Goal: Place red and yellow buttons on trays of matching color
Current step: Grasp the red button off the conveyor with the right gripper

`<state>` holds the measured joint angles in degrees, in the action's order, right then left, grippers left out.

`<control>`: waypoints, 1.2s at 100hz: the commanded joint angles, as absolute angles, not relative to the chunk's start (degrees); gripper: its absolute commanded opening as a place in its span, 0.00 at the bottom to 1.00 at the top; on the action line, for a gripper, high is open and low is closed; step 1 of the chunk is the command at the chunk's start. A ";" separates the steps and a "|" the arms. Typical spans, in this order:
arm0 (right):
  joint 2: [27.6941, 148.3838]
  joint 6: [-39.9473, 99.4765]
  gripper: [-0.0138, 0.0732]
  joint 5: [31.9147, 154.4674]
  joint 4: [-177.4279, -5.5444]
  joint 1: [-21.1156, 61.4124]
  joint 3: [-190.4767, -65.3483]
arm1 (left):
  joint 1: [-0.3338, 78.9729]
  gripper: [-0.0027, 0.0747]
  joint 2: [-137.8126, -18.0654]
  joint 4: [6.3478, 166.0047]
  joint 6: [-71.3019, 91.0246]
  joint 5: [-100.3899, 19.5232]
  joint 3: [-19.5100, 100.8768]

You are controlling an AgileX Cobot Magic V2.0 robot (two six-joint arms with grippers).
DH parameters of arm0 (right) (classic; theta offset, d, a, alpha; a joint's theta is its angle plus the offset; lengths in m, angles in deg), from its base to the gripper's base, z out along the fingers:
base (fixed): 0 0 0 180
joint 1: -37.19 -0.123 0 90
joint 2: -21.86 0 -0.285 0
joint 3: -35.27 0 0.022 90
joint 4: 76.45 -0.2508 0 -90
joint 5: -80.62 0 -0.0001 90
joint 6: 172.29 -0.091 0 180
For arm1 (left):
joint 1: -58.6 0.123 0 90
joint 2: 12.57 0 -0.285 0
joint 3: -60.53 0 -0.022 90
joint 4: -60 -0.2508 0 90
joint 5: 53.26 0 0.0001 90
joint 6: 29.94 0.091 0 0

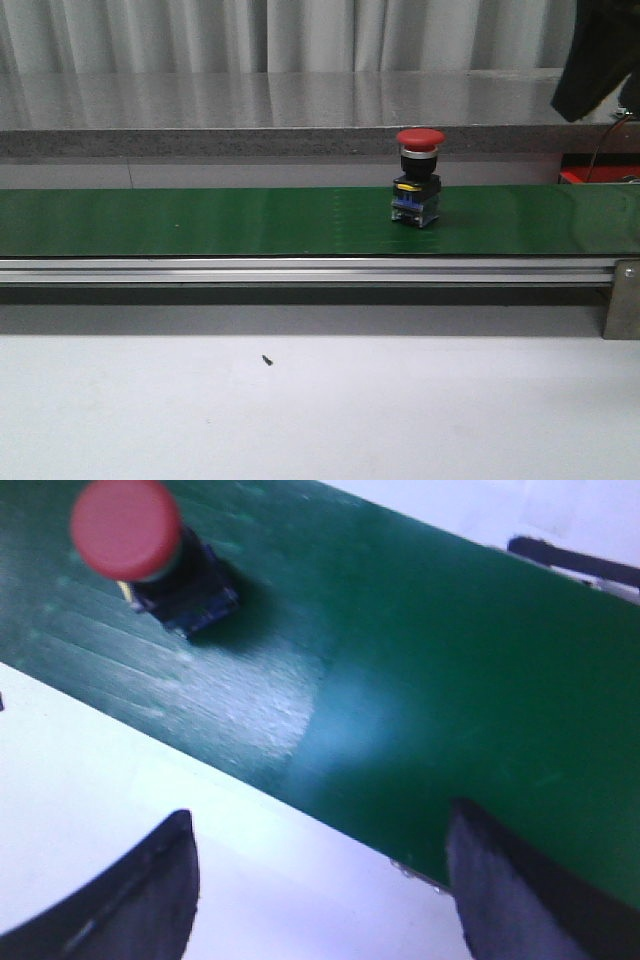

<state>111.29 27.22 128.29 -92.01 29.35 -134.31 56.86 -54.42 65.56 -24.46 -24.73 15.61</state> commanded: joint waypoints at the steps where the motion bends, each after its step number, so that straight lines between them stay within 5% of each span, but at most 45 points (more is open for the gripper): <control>1: 110.35 27.80 0.76 123.91 -91.65 27.36 -136.13 | 56.63 0.01 -54.34 65.74 -24.43 -28.67 17.17; 120: 129.05 27.80 0.76 125.23 -91.64 24.95 -149.80 | 56.63 0.01 -54.34 65.74 -24.43 -28.54 17.17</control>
<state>131.03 27.22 125.78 -91.64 24.95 -147.42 56.86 -54.42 65.56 -24.42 -24.73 15.61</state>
